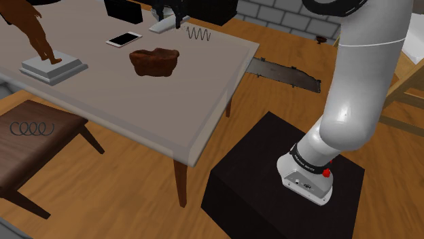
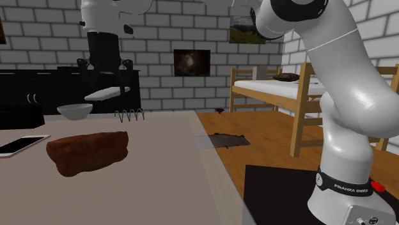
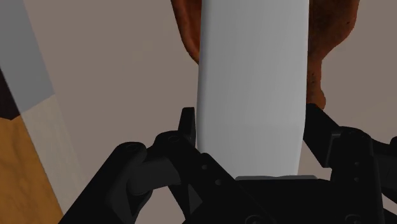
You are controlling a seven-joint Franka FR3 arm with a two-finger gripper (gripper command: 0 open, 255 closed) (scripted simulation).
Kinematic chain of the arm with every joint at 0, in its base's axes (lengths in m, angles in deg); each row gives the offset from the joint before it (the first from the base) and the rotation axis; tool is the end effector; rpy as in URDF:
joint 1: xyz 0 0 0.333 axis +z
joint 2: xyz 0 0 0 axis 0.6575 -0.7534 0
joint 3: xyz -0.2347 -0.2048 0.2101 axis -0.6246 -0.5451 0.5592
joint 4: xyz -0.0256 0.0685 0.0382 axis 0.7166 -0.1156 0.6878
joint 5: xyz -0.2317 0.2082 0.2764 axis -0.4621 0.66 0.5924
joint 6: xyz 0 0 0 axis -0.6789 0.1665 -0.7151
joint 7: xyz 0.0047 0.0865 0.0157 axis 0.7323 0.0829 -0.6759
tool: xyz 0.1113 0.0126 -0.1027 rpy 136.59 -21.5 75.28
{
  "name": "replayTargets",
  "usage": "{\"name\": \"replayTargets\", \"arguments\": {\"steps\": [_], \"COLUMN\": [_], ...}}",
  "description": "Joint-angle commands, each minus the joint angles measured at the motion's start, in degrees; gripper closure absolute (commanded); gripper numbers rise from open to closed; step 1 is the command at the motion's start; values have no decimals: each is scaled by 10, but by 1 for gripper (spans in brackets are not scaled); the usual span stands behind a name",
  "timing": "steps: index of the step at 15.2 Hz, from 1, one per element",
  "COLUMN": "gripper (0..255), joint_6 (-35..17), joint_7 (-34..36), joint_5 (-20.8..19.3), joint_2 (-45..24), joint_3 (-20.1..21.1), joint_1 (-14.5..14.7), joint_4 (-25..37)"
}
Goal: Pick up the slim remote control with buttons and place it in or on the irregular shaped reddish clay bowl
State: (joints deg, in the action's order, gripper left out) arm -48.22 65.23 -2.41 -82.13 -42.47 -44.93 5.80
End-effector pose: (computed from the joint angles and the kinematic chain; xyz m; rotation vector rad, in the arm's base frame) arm 0.7364 0.0719 0.5328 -2.5391 1.8487 -0.0169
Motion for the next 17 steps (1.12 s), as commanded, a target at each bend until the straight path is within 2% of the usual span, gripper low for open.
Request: {"name": "replayTargets", "arguments": {"steps": [1, 3, 4, 17], "gripper": [255, 255, 255, 255], "joint_6": [32, 72, 80, -51], "joint_7": [18, 33, 35, 42], "joint_5": [-12, -24, -25, -20], "joint_2": [-51, -112, -125, -88], "joint_3": [2, 2, 1, 2], "joint_1": [24, 54, 60, 40], "joint_4": [82, 183, 205, 35]}}
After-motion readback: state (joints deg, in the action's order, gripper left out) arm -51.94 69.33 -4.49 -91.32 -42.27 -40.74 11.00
